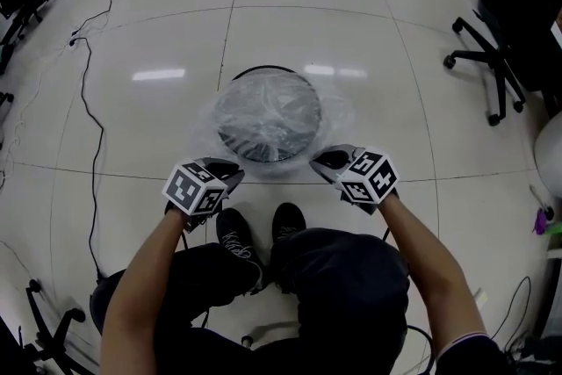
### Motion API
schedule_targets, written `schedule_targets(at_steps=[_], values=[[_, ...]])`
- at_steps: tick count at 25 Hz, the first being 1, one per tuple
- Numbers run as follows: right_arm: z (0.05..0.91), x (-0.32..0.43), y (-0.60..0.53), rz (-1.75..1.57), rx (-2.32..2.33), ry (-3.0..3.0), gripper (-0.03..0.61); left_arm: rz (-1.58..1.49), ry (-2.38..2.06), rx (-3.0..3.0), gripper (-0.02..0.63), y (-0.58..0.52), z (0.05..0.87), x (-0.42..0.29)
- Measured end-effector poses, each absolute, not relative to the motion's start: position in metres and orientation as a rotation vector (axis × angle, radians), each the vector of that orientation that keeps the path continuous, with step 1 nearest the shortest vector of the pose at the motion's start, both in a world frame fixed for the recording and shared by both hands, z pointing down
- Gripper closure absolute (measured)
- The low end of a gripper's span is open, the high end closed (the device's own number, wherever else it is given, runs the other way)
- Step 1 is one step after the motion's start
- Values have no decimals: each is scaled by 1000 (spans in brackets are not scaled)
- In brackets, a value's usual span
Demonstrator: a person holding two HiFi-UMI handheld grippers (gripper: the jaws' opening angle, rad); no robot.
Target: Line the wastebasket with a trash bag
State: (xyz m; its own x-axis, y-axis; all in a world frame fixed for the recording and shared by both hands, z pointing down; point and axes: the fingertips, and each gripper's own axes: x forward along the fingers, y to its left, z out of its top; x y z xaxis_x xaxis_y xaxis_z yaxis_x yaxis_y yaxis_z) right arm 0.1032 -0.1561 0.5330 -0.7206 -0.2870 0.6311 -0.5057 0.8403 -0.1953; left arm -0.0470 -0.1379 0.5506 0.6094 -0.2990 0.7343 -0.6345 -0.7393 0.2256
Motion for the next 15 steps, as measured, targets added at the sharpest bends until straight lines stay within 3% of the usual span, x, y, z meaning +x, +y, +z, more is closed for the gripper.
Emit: schedule_targets(at_steps=[15], values=[[480,152,-140,414,709,-2387,500,967,-761,2486,546,-106,481,-48]])
